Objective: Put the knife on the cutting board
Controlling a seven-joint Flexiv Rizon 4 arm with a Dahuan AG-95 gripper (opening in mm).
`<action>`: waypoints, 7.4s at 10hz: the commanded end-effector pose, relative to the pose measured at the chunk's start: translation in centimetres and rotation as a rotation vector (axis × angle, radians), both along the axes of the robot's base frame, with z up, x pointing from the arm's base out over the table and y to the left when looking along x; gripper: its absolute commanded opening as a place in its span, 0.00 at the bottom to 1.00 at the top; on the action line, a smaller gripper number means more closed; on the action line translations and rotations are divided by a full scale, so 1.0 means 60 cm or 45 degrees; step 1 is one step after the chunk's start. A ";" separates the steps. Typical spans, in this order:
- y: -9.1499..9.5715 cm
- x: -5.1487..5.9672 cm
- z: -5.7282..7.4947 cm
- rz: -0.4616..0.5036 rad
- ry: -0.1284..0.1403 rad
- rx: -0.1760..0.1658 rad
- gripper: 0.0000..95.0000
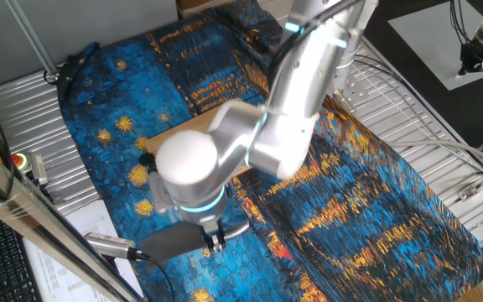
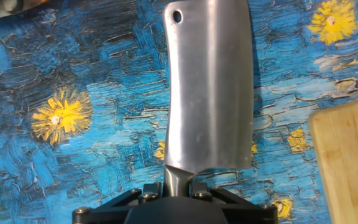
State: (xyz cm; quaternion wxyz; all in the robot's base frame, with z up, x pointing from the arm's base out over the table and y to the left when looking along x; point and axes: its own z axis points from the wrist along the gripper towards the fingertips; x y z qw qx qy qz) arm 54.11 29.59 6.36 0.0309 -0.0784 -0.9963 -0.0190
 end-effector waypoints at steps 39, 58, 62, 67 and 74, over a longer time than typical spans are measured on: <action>-0.057 -0.022 -0.089 0.154 0.016 0.011 0.40; -0.051 -0.033 -0.012 0.166 0.031 -0.010 0.00; -0.046 -0.039 0.026 0.185 0.035 -0.003 0.00; -0.036 -0.051 0.071 0.201 0.039 0.008 0.00; -0.033 -0.071 0.124 0.220 0.028 0.028 0.00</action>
